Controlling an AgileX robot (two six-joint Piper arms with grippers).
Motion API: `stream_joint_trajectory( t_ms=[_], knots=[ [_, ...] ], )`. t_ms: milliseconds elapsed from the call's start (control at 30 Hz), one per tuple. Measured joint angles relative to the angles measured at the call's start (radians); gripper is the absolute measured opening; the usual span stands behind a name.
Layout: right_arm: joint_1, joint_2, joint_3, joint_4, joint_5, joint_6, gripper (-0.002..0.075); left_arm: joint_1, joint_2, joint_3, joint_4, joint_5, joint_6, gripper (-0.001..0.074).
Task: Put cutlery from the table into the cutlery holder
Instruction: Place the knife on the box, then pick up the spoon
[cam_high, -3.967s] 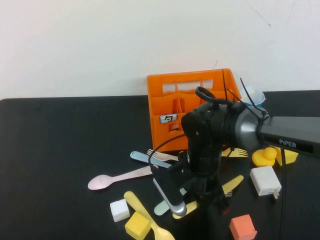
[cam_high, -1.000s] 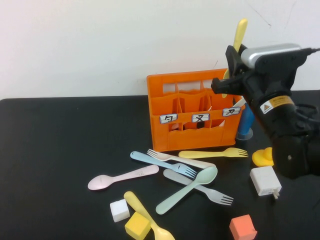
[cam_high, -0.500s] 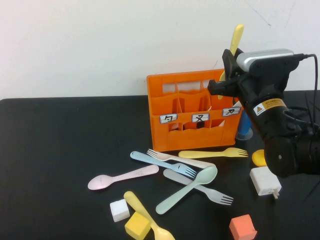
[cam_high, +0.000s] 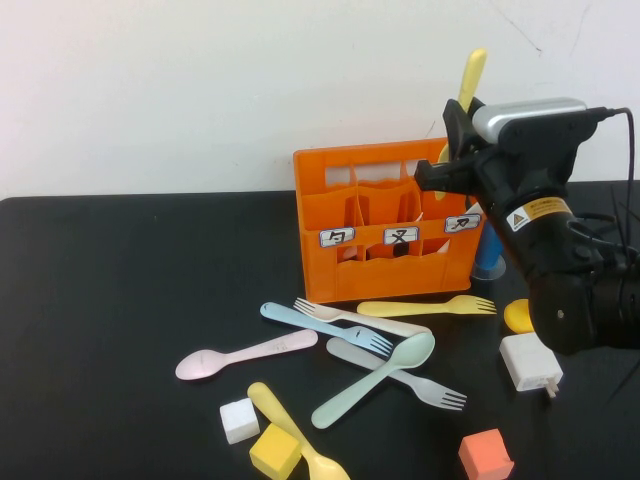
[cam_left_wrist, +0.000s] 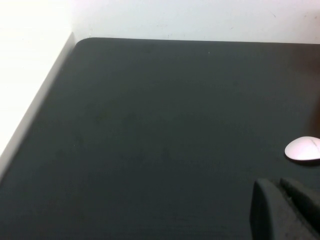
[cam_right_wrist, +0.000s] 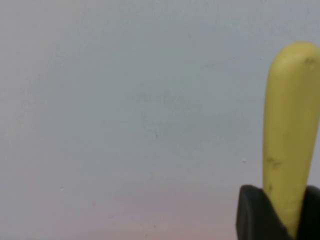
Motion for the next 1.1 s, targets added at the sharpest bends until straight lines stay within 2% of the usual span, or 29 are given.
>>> stream_joint_trajectory(
  t_ms=[67,267,500,633,733,767,833,900,967,1000,1100],
  knots=[
    [0.000,0.000,0.000,-0.002,0.011,0.000,0.0181,0.000,0.000,0.000,0.000,0.000,0.000,-0.0001],
    [0.000,0.000,0.000,-0.008,0.024,0.000,0.0340,0.000,0.000,0.000,0.000,0.002,0.000,-0.0001],
    [0.000,-0.065,0.000,-0.093,0.152,0.000,0.0361,0.000,0.000,0.000,0.000,0.002,0.000,-0.0001],
    [-0.002,-0.167,0.000,-0.256,0.325,0.010,0.0361,0.000,0.000,0.000,0.000,0.002,0.000,-0.0001],
    [-0.002,-0.278,-0.002,-0.527,0.517,0.115,0.0361,0.000,0.000,0.000,0.000,0.002,0.000,-0.0001],
    [-0.002,-0.315,-0.006,-0.664,0.595,0.198,0.0361,0.000,0.000,0.000,0.000,0.002,0.000,-0.0001],
    [0.000,-0.369,-0.015,-0.999,0.731,0.446,0.0361,0.000,0.000,0.000,0.000,0.002,0.000,-0.0001],
    [0.000,-0.409,-0.027,-1.393,0.771,0.777,0.0355,0.000,0.000,0.000,0.000,0.002,0.000,-0.0001],
    [-0.005,-0.421,-0.054,-1.725,0.691,1.091,0.0335,0.000,0.000,0.000,0.000,0.002,0.000,-0.0001],
    [-0.009,-0.421,-0.078,-1.833,0.604,1.232,0.0322,0.000,0.000,0.000,0.000,0.002,0.000,-0.0001],
    [-0.035,-0.391,-0.148,-1.976,0.317,1.429,0.0281,0.000,0.000,0.000,0.000,0.002,0.000,-0.0001]
  ],
)
